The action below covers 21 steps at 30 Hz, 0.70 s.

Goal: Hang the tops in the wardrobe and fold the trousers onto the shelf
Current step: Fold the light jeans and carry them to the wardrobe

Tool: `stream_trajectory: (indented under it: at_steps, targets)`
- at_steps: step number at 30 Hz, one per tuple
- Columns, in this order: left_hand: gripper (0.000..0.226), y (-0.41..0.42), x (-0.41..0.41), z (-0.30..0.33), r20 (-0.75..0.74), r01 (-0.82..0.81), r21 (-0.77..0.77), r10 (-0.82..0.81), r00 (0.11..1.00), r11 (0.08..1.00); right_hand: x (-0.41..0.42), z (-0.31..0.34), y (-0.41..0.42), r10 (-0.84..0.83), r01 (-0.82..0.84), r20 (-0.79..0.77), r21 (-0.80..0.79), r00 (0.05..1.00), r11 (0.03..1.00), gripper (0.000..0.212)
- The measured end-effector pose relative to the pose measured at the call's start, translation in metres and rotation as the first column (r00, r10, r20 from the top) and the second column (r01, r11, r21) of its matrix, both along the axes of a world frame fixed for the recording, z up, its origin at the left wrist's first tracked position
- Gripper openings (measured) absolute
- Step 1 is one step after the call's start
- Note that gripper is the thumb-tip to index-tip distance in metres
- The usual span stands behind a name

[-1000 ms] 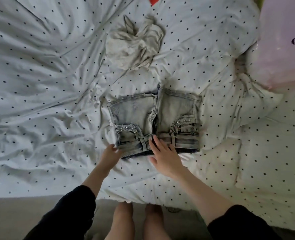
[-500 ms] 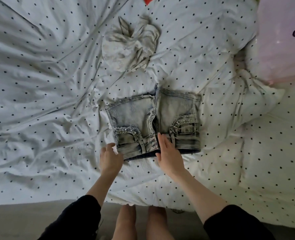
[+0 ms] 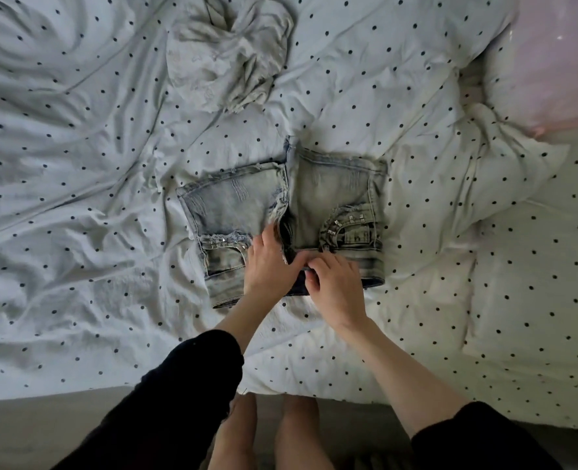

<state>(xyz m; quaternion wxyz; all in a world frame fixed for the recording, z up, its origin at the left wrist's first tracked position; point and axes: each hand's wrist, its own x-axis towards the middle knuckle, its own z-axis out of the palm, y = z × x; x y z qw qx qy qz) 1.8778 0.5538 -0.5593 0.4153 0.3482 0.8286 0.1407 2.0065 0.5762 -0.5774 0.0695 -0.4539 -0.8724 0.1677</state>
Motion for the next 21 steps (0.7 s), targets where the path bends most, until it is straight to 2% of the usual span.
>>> stream_trajectory:
  at_steps: [3,5,10,13,17,21]
  targets:
    - [0.061,-0.002,0.002,-0.001,0.114,-0.126,-0.055,0.131,0.985,0.991,0.002,0.003,0.003,0.092,-0.088,-0.059,0.068,0.994,0.994,0.021]
    - [0.055,-0.006,-0.002,0.0,0.138,-0.163,-0.055,0.169,0.976,0.985,0.0,-0.001,0.002,0.167,-0.165,-0.006,0.085,0.986,0.983,0.019]
    - [0.049,-0.009,-0.009,-0.004,0.188,-0.069,-0.102,0.088,0.978,0.992,-0.008,-0.011,-0.001,0.136,-0.112,0.152,-0.159,0.979,0.981,0.05]
    - [0.036,-0.008,-0.01,-0.006,0.187,-0.132,-0.085,0.145,0.972,0.988,-0.002,-0.013,0.004,0.196,-0.148,0.187,-0.24,0.963,0.959,0.06]
    - [0.014,-0.009,-0.012,-0.012,0.165,-0.169,-0.126,0.189,0.968,0.977,0.008,-0.018,0.006,0.294,-0.225,0.2,-0.31,0.935,0.924,0.059]
    - [0.01,-0.015,-0.021,-0.002,0.154,-0.22,-0.086,0.232,0.961,0.972,0.012,-0.016,-0.001,0.28,-0.224,0.204,-0.261,0.938,0.939,0.053]
